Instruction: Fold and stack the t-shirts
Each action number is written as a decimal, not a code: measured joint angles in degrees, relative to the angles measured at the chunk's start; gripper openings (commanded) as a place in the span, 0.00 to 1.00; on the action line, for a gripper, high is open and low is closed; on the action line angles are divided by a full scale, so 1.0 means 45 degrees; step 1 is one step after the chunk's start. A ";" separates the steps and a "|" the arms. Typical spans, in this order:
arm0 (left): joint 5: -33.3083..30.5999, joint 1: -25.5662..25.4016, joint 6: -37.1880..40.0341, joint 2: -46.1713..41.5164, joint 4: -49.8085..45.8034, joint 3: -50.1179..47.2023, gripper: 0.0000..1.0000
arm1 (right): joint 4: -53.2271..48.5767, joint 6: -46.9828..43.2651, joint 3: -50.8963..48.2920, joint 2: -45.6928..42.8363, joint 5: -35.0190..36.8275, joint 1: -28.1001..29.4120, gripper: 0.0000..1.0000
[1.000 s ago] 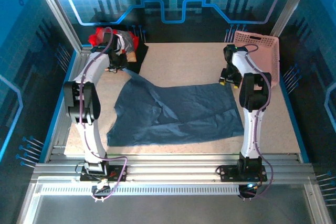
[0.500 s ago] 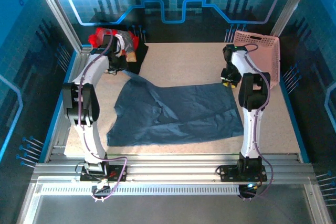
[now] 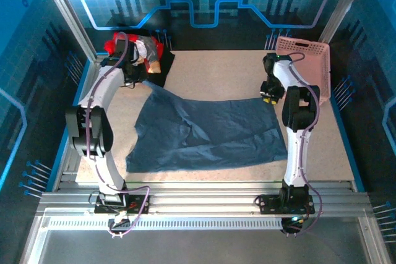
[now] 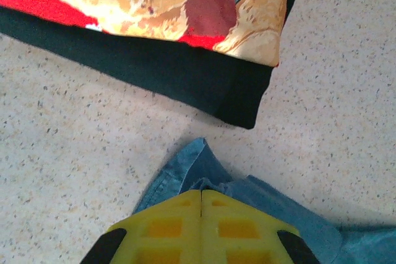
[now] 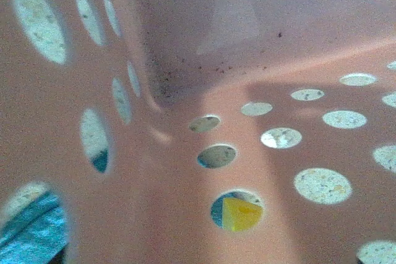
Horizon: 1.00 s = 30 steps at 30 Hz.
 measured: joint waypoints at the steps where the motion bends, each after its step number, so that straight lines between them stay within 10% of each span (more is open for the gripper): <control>1: 0.0000 0.0053 0.0000 -0.0146 -0.0015 -0.0219 0.00 | 0.0330 0.0126 -0.0427 -0.0228 0.0078 -0.0068 0.27; 13: -0.0049 0.1088 0.0107 -0.1326 -0.0151 -0.1962 0.00 | 0.3361 0.0607 -0.2953 -0.1695 -0.0850 -0.0627 0.58; 30: 0.0296 0.1297 0.0121 -0.1545 0.0015 -0.2375 0.00 | 0.2040 0.0899 -0.0583 -0.1224 -0.1020 0.0398 0.60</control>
